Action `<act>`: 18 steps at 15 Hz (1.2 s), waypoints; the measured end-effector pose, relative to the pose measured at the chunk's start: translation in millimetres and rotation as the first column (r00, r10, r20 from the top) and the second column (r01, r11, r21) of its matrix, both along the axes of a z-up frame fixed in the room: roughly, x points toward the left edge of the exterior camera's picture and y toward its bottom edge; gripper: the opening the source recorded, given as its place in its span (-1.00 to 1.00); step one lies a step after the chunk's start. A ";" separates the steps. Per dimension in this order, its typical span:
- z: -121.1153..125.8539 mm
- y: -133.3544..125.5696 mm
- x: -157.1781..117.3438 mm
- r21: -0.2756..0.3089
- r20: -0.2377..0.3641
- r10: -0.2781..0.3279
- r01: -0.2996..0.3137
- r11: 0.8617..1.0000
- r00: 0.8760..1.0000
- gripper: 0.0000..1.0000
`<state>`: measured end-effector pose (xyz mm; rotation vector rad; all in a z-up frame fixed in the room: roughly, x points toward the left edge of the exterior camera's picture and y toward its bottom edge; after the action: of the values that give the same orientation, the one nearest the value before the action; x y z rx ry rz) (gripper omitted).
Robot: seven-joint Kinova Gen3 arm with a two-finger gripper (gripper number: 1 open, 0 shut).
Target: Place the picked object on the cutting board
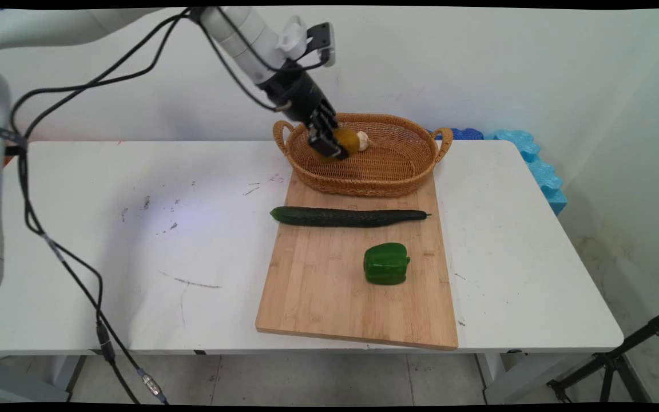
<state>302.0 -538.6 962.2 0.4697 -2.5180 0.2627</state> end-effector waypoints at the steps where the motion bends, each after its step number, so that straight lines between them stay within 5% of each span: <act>1: 0.2 13.8 0.8 0.003 0.000 -0.025 0.025 1.000 1.000 -1.00; 9: -22.6 97.7 13.4 0.032 0.020 -0.172 0.171 0.985 0.985 -1.00; 18: -88.6 134.9 7.6 0.063 0.055 -0.248 0.244 0.968 0.967 -1.00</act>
<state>309.7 -403.7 873.6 0.1680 -2.6175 0.1135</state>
